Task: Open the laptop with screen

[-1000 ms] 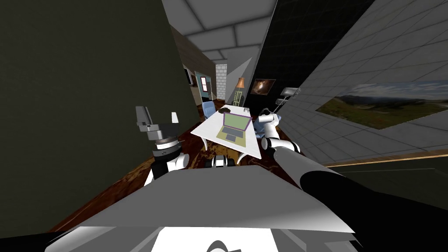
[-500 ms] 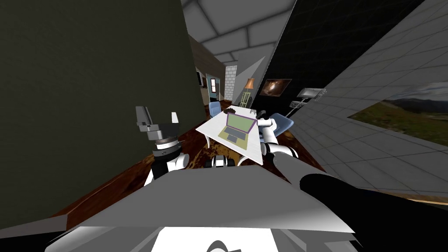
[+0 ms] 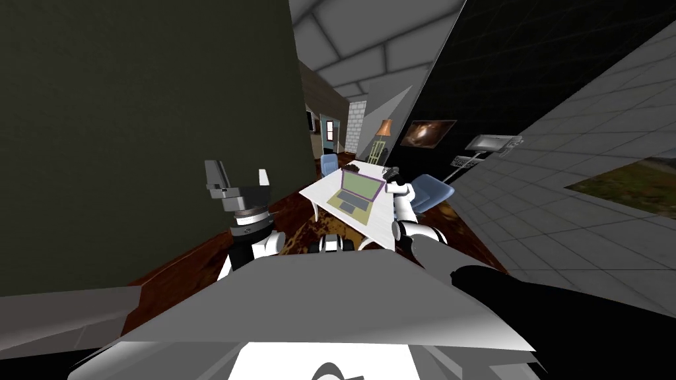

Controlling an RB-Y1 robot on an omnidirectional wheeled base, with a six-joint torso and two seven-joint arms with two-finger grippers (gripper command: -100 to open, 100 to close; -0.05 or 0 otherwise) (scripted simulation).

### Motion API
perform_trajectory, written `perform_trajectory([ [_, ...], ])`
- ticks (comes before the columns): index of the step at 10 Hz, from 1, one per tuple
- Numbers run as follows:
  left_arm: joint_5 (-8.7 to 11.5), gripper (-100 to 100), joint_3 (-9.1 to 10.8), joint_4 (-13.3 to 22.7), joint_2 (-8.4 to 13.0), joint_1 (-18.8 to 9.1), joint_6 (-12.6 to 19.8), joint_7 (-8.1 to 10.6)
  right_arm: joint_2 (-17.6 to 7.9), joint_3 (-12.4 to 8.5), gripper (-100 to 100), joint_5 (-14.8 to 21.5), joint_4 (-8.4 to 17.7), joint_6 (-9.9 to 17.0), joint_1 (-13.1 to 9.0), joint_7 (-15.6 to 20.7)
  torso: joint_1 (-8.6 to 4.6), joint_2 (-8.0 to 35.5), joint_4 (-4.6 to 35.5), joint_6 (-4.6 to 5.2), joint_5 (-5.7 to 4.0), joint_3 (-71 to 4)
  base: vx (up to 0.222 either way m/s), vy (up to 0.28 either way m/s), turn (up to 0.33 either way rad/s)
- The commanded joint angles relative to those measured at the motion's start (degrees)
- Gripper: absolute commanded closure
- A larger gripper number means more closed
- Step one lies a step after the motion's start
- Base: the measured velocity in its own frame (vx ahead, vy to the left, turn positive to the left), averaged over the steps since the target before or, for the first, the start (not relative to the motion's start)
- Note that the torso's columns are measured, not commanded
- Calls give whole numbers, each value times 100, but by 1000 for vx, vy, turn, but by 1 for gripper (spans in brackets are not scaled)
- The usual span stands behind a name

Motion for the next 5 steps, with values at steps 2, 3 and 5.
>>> perform_trajectory([
  [2, 0, 0, -1, -1, -1, 1, -1, 0, 29, 41, 100, -575, -77, -608, 292, -11, 35, -44, -23, -20, 4, -27, 0, 14, 49],
  [3, 0, 0, -1, -1, -1, 2, -1, 0, 29, 41, 100, -575, -77, -685, 292, -11, 20, -47, -16, -18, 6, -31, 6, 25, 0],
  [5, 0, 0, 0, -1, 0, -1, 0, 0, 310, 72, 100, -948, -539, -1104, 715, -308, -39, -19, -21, -47, -22, -11, -87, -153, 339],
])
